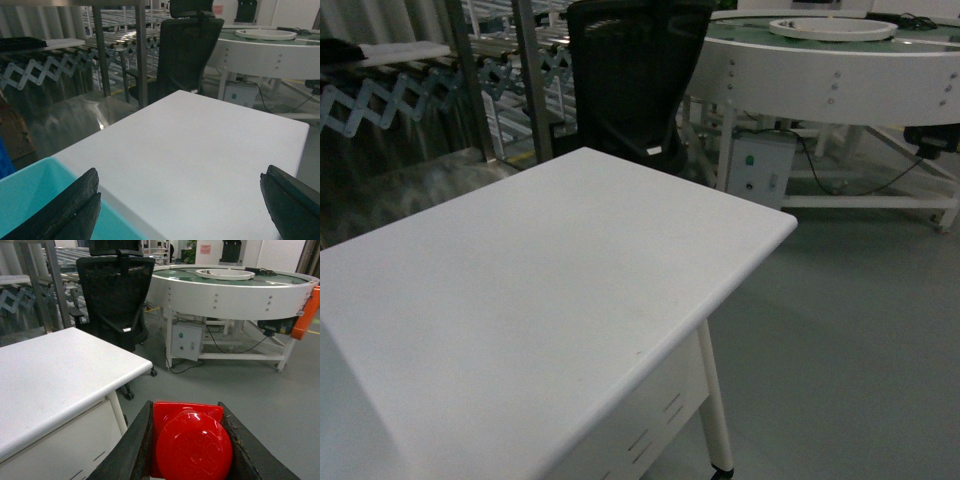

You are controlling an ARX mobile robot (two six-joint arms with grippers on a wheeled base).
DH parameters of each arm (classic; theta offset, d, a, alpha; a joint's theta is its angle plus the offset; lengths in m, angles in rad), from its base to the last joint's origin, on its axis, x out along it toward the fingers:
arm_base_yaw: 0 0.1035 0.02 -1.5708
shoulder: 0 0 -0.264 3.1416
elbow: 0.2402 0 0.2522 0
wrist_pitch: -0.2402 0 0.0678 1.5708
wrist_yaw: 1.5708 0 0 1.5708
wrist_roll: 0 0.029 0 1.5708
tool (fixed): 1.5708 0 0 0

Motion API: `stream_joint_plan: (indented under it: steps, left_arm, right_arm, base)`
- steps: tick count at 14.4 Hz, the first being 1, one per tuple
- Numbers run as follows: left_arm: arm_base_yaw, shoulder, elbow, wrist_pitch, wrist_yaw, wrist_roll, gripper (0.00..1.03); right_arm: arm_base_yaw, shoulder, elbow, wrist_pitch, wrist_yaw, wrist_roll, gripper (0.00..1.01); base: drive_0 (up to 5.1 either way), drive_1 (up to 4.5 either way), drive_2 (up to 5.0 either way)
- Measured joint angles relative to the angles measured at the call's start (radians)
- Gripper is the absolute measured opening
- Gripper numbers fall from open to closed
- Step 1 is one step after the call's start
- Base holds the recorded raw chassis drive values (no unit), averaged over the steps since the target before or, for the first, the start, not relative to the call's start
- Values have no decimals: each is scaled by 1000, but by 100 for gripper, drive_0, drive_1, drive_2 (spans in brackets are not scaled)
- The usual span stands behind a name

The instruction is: Pick red block from blue box to shelf

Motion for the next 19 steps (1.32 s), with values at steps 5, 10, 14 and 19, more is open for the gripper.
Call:
stream_joint_plan:
  steps: [5,10,14,19]
  left_arm:
    - [-1,0,0,0,0,0,98]
    - [-1,0,0,0,0,0,98]
    - [-1,0,0,0,0,0,98]
    - [-1,0,0,0,0,0,98]
  right_arm:
    - [0,0,0,0,0,0,28]
    - [0,0,0,0,0,0,28]
    - [0,0,0,0,0,0,28]
    - [0,0,0,0,0,0,28]
  base:
    - [-170,-170,-170]
    - [-170,-170,-170]
    - [-170,-170,-170]
    - [-160,-160,-160]
